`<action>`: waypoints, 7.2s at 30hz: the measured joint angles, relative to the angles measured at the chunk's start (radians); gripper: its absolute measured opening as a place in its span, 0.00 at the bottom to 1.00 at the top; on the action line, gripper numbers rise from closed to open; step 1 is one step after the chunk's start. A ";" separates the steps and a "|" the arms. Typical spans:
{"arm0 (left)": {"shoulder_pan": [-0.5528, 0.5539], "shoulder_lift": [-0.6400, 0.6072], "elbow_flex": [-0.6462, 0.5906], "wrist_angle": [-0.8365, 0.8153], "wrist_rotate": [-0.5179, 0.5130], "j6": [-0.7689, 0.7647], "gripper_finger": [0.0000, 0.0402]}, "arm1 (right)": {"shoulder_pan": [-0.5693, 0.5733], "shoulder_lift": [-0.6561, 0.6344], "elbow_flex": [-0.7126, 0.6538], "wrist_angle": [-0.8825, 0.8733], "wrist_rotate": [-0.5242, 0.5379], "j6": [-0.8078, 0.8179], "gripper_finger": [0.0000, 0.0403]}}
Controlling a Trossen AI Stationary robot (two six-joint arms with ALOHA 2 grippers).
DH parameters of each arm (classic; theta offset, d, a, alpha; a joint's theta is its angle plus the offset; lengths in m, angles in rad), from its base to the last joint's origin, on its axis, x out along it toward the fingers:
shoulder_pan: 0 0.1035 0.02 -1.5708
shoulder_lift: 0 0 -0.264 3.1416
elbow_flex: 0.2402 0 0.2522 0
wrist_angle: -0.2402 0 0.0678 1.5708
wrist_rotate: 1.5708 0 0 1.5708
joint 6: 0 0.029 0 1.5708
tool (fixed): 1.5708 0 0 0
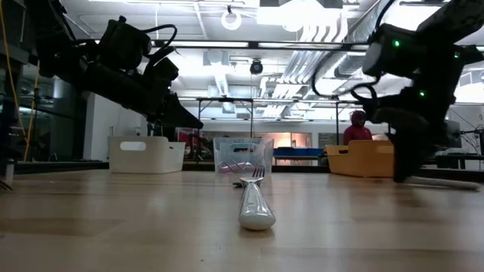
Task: Sort silverware by color (type)
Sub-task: Put the top white fork into the white bin, then put the top blue fork into the yellow bin
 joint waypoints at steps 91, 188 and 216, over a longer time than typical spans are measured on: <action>-0.186 0.278 0.474 0.240 0.178 0.045 0.49 | 0.041 -0.001 0.001 1.201 0.017 -1.049 0.08; 0.437 -0.161 0.528 -1.194 -0.058 0.063 0.13 | 0.044 -0.001 0.000 0.852 0.202 -0.869 0.10; 0.072 -0.505 -0.018 -0.312 -0.061 -0.017 0.01 | -0.042 0.512 0.642 0.173 -0.026 -1.404 0.36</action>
